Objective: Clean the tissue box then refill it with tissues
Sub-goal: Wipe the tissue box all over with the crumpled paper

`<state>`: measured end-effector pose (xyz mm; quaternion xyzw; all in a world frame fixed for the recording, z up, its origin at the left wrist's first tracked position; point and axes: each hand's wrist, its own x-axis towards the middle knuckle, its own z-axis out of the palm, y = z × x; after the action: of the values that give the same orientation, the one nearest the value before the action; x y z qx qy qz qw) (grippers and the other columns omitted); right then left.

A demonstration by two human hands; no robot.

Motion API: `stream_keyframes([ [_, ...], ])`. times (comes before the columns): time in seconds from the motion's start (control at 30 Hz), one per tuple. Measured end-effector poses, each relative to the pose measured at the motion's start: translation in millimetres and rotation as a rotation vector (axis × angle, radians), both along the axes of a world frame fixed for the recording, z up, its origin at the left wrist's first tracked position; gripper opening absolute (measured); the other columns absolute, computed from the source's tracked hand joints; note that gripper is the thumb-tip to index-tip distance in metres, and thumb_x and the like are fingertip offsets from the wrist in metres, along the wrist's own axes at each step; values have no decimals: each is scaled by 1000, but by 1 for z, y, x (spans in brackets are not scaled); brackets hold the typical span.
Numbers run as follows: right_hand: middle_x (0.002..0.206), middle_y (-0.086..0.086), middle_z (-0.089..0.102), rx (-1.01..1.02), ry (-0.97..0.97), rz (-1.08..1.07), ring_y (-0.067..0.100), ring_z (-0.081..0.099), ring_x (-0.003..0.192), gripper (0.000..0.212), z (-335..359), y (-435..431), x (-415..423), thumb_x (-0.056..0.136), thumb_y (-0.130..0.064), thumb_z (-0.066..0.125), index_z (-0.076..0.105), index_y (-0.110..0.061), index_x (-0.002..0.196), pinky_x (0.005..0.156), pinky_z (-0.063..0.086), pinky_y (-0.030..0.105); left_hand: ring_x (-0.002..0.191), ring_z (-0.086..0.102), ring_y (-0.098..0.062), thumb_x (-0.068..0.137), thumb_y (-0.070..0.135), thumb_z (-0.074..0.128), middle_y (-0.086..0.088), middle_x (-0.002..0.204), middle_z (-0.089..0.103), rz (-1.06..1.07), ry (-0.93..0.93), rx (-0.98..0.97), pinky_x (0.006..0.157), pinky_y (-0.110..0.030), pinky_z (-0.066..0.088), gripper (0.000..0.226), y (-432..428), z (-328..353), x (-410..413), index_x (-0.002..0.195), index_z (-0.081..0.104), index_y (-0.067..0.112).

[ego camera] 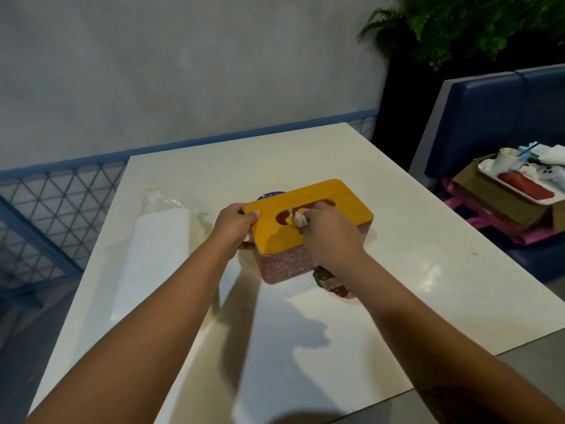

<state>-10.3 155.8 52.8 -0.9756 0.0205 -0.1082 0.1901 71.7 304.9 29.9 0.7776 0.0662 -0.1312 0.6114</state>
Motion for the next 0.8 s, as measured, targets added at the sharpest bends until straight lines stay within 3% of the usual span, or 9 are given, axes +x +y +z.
stream_keyframes([
  [0.1, 108, 11, 57, 23, 7, 170, 29, 53, 102, 24, 1, 19, -10, 91, -11, 44, 64, -8, 104, 69, 34, 32, 97, 59, -28, 96, 17, 50, -14, 115, 59, 13, -12, 0, 59, -35, 50, 26, -2, 0, -2, 120, 54, 11],
  [0.17, 100, 13, 55, 135, 43, 246, 31, 52, 96, 19, 0, 24, -14, 91, -10, 46, 63, -7, 97, 64, 29, 31, 79, 60, -21, 96, 16, 50, -14, 108, 60, 36, -24, 4, 57, -32, 49, 23, -4, 1, -4, 117, 55, 11],
  [0.23, 85, 10, 50, 318, 126, 301, 29, 51, 82, 13, 0, 22, -16, 92, -9, 46, 57, -10, 85, 63, 30, 32, 74, 58, -18, 95, 16, 51, -14, 110, 59, 52, -51, 30, 53, -29, 46, 26, -4, 1, -6, 120, 54, 10],
  [0.33, 65, 1, 44, 706, 301, 328, 16, 40, 59, 21, 1, 8, -24, 94, -8, 48, 52, -9, 73, 58, 33, 31, 102, 58, -29, 95, 18, 52, -16, 127, 53, 71, -109, 115, 54, -29, 46, 40, -6, 0, -8, 134, 45, 11],
  [0.43, 65, -4, 50, 906, 345, 285, 9, 46, 59, 17, 2, -10, -37, 95, -8, 49, 61, -8, 84, 56, 41, 23, 118, 52, -33, 94, 20, 54, -15, 134, 48, 95, -185, 210, 79, -44, 53, 47, -7, -3, -7, 139, 40, 14],
  [0.5, 71, -5, 57, 1001, 285, 221, 6, 52, 65, 16, 0, -26, -44, 95, -9, 49, 65, -7, 92, 56, 44, 14, 121, 50, -33, 93, 22, 56, -14, 138, 46, 92, -308, 412, 97, -48, 47, 46, -9, -5, -7, 137, 43, 17],
  [0.53, 73, -6, 59, 1039, 247, 188, 6, 54, 67, 18, -1, -34, -47, 95, -9, 49, 65, -12, 88, 58, 44, 13, 122, 50, -32, 93, 22, 55, -13, 139, 46, 96, -376, 506, 101, -45, 44, 44, -10, -5, -8, 136, 46, 19],
  [0.67, 74, 3, 60, 1221, 88, 6, 16, 55, 67, 25, -12, -61, -54, 94, -6, 47, 63, -19, 79, 62, 42, 24, 124, 47, -26, 95, 16, 50, -9, 136, 47, 84, -579, 666, 100, -36, 41, 31, -24, 1, -14, 125, 58, 21],
  [0.8, 66, 4, 54, 1391, -85, -267, 16, 48, 60, 28, -23, -79, -56, 93, -4, 47, 59, -15, 70, 55, 40, 23, 127, 39, -23, 93, 17, 51, -2, 137, 47, -132, -685, 716, 106, -40, 32, 27, -32, 8, -20, 115, 65, 23],
])
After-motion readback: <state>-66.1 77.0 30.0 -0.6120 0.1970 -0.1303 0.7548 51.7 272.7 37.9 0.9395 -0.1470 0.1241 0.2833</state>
